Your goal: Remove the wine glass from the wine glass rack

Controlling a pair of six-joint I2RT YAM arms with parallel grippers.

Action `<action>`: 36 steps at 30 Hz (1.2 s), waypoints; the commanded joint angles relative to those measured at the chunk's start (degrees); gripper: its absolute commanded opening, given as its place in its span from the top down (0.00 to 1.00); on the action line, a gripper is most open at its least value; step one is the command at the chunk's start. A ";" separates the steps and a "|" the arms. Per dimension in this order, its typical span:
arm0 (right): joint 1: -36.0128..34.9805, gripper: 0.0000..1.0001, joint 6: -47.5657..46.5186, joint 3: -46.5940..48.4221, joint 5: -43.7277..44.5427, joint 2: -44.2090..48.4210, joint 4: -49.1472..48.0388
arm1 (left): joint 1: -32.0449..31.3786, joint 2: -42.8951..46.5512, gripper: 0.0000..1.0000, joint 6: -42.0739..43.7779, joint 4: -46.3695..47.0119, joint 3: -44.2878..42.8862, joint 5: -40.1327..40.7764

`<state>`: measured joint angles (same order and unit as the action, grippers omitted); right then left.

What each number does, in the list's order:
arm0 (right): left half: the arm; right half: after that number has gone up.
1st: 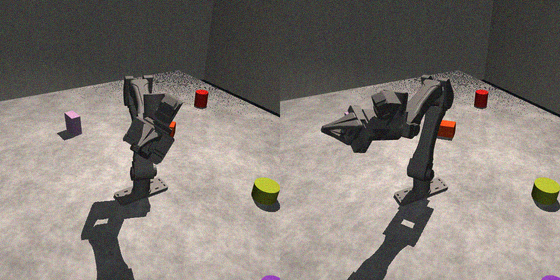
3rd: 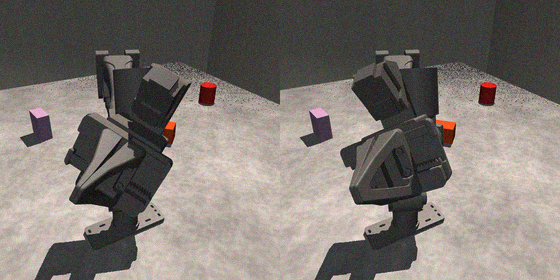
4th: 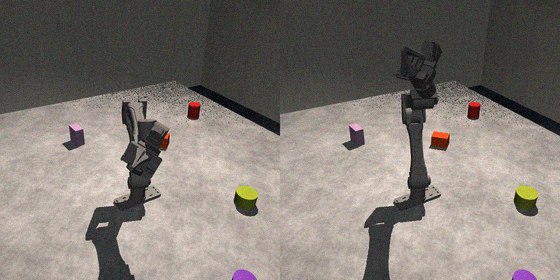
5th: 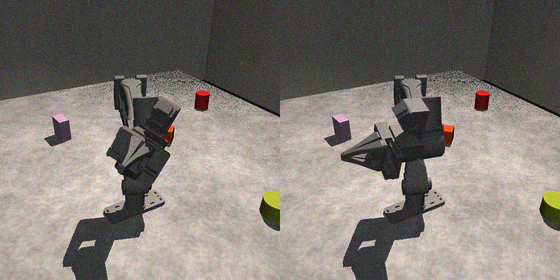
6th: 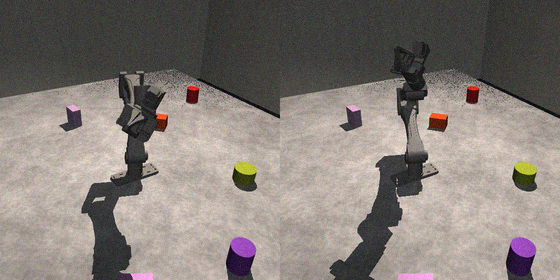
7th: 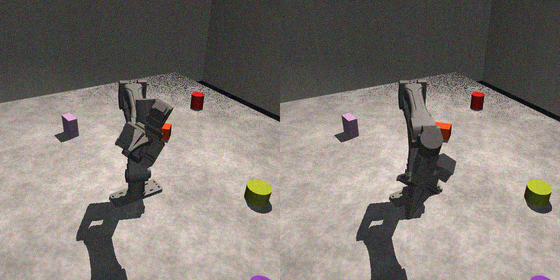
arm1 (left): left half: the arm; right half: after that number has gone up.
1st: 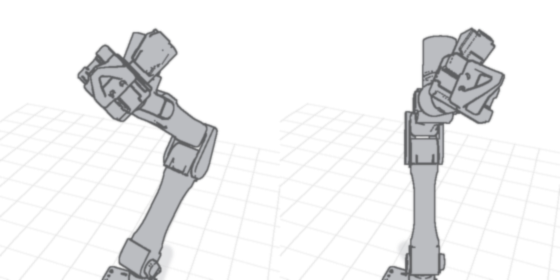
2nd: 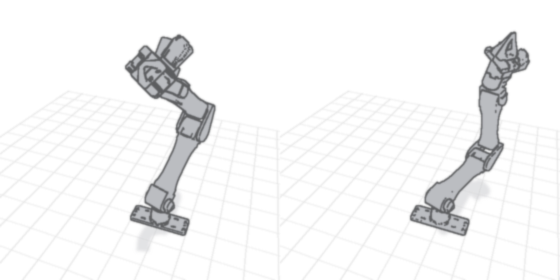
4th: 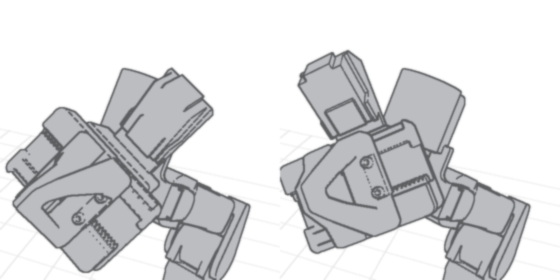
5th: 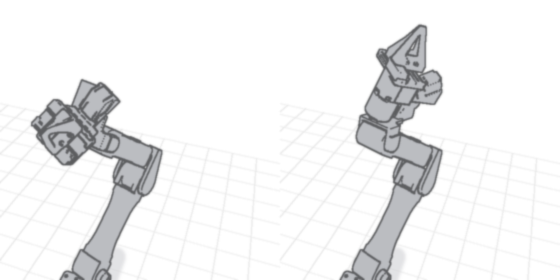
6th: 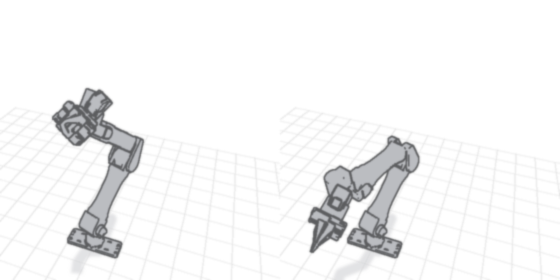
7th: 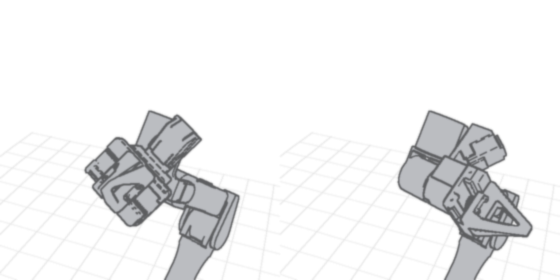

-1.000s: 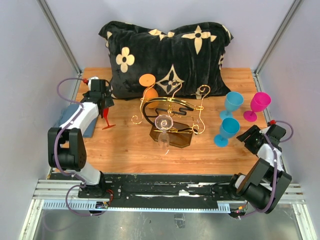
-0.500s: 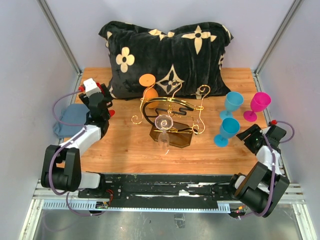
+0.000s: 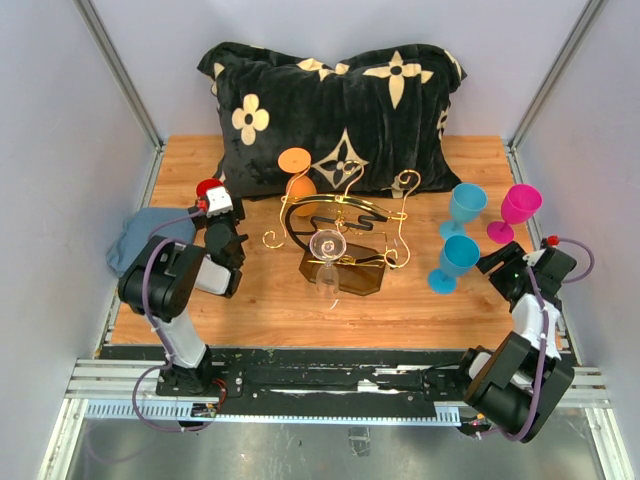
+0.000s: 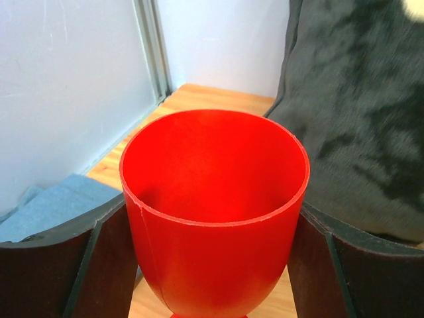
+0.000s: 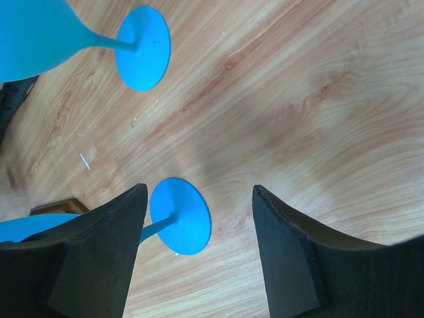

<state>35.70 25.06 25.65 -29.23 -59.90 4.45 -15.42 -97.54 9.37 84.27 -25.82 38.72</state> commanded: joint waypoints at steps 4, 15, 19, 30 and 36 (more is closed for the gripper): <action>0.54 0.35 1.39 1.24 -3.23 -1.12 -2.45 | -0.56 -6.91 0.61 3.89 20.84 -0.40 2.19; 0.55 0.35 1.85 1.08 -4.29 -3.44 -4.17 | -0.78 -9.04 0.40 1.65 20.91 -1.08 5.18; 0.50 0.35 2.09 0.89 -4.28 -4.05 -4.66 | -1.70 -9.06 0.33 3.14 20.93 -1.17 7.39; 0.43 0.35 2.18 1.42 -5.02 -4.27 -4.43 | -3.05 -7.04 0.11 1.36 20.89 0.36 10.79; 0.46 0.35 2.08 1.18 -4.84 -4.69 -4.51 | -3.66 -5.37 0.00 2.16 21.02 1.80 11.93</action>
<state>35.70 26.85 25.65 -33.23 -64.20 1.08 -18.11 -104.77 11.11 88.25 -24.47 48.18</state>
